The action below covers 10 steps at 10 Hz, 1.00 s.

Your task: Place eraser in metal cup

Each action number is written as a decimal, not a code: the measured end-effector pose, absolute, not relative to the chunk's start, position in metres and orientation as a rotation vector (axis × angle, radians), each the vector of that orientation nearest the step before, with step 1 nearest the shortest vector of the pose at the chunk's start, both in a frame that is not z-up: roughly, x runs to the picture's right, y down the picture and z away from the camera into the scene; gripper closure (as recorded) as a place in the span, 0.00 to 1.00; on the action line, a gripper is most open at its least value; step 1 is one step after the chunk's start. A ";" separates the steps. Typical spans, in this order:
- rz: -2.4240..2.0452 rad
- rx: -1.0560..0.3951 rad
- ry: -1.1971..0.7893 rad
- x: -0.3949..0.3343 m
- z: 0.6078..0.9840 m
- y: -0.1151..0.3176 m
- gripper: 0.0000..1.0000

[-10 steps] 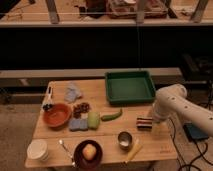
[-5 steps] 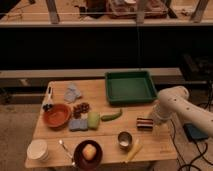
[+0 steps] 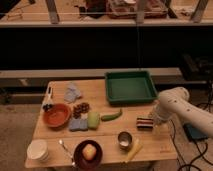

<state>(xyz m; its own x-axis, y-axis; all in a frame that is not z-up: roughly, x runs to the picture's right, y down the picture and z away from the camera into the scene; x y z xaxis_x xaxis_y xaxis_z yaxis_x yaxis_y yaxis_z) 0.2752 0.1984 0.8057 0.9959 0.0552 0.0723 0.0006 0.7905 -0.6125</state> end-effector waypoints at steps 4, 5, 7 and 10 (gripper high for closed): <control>0.033 -0.636 -0.078 0.277 0.810 0.192 0.35; 0.035 -0.632 -0.076 0.277 0.811 0.190 0.35; 0.041 -0.632 -0.074 0.278 0.815 0.189 0.35; 0.047 -0.637 -0.070 0.280 0.822 0.190 0.35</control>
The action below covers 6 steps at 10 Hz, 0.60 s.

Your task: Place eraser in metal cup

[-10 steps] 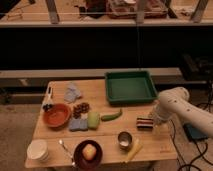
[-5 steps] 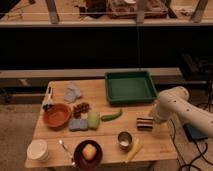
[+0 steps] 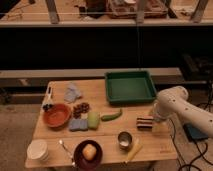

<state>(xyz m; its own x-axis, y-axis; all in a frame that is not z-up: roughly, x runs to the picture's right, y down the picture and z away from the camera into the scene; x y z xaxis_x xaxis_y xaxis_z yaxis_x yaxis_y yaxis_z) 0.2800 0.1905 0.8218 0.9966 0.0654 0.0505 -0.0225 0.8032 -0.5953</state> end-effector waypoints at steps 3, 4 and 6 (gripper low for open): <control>0.038 -0.649 -0.077 0.278 0.827 0.198 0.35; 0.036 -0.653 -0.077 0.278 0.829 0.200 0.35; 0.033 -0.662 -0.075 0.279 0.830 0.205 0.35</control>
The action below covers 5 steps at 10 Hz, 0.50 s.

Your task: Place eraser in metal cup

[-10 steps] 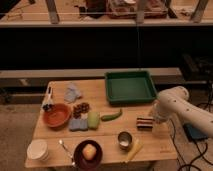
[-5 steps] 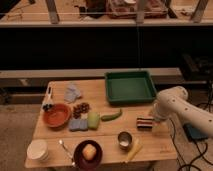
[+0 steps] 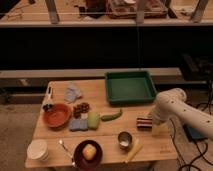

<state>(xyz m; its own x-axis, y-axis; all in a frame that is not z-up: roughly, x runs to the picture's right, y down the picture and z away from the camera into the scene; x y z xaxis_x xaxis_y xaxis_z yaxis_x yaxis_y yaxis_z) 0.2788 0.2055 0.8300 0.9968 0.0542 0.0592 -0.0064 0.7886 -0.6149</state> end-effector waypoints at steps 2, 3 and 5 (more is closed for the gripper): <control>0.029 -0.662 -0.075 0.279 0.831 0.210 0.35; 0.026 -0.660 -0.075 0.279 0.831 0.212 0.35; 0.024 -0.661 -0.076 0.278 0.831 0.216 0.35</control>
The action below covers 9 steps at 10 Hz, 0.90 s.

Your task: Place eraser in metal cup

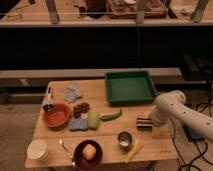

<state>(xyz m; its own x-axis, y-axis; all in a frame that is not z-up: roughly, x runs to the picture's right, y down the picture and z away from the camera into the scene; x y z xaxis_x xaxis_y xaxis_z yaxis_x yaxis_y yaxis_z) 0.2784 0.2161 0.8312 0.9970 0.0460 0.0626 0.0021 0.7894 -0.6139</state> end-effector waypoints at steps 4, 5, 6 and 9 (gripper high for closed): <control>0.033 -0.664 -0.072 0.278 0.832 0.218 0.35; 0.036 -0.663 -0.071 0.278 0.832 0.218 0.35; 0.040 -0.665 -0.070 0.279 0.833 0.218 0.35; 0.045 -0.665 -0.077 0.279 0.833 0.216 0.45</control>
